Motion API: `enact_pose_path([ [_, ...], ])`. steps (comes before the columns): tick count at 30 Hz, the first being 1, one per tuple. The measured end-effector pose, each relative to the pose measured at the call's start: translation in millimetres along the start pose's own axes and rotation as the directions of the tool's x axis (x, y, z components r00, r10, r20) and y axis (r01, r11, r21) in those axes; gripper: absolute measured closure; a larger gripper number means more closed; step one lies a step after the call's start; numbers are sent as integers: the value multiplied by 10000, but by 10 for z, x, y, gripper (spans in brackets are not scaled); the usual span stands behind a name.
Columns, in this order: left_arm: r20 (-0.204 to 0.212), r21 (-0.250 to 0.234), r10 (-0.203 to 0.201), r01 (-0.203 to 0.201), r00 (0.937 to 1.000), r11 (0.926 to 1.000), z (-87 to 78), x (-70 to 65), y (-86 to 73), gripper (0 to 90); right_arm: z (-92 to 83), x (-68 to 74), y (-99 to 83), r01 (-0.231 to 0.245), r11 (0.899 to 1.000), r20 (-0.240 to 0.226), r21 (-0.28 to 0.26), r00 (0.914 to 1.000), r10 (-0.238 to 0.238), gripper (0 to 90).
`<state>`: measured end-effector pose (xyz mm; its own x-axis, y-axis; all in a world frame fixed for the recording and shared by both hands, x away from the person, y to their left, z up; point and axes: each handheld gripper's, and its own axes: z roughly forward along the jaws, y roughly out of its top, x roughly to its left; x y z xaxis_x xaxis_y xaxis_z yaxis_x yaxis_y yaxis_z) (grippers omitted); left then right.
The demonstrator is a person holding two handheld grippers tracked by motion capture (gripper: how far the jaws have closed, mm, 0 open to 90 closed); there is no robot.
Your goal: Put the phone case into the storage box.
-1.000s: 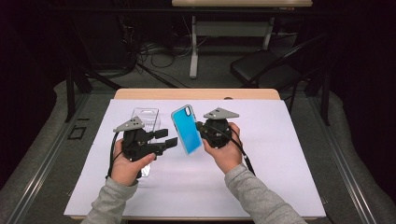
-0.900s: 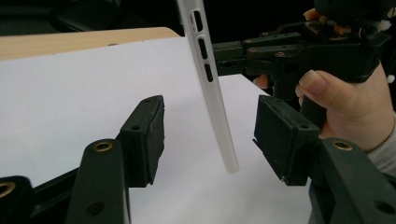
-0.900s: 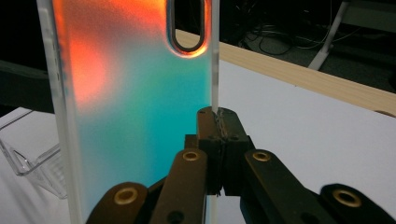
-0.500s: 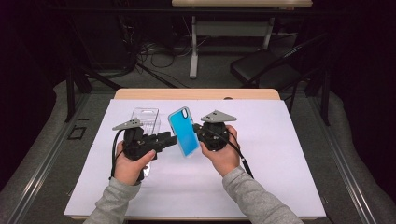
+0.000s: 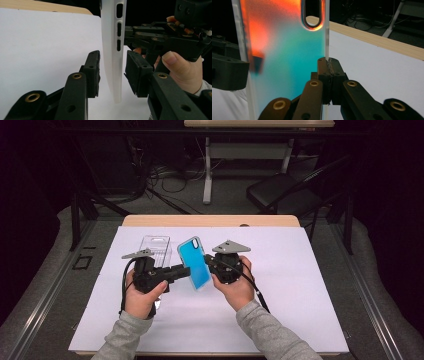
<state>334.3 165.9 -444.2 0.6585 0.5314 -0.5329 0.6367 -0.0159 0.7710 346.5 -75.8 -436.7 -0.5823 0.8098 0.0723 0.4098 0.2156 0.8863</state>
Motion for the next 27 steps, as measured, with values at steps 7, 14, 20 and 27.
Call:
enact_pose_path([
  [7, 16, -56, -199, 199, 9998, 9998, 5, -9, -10, 717, -1, 18, -5, 23, 10000, -59, 29, 10000, -23, 892],
  [14, 23, -156, -353, 353, 9994, 9993, -12, -12, -13, 781, 7, 19, -14, 65, 10000, -55, 43, 10000, -65, 892],
  [20, -8, -177, -623, 623, 9981, 9979, -6, -2, -23, 799, 8, 22, -23, 34, 10000, -28, 24, 10000, -34, 892],
  [27, -97, -144, -821, 820, 9966, 9965, -9, 6, -27, 807, 6, 27, -28, 115, 9999, 16, 39, 9999, -115, 892],
])
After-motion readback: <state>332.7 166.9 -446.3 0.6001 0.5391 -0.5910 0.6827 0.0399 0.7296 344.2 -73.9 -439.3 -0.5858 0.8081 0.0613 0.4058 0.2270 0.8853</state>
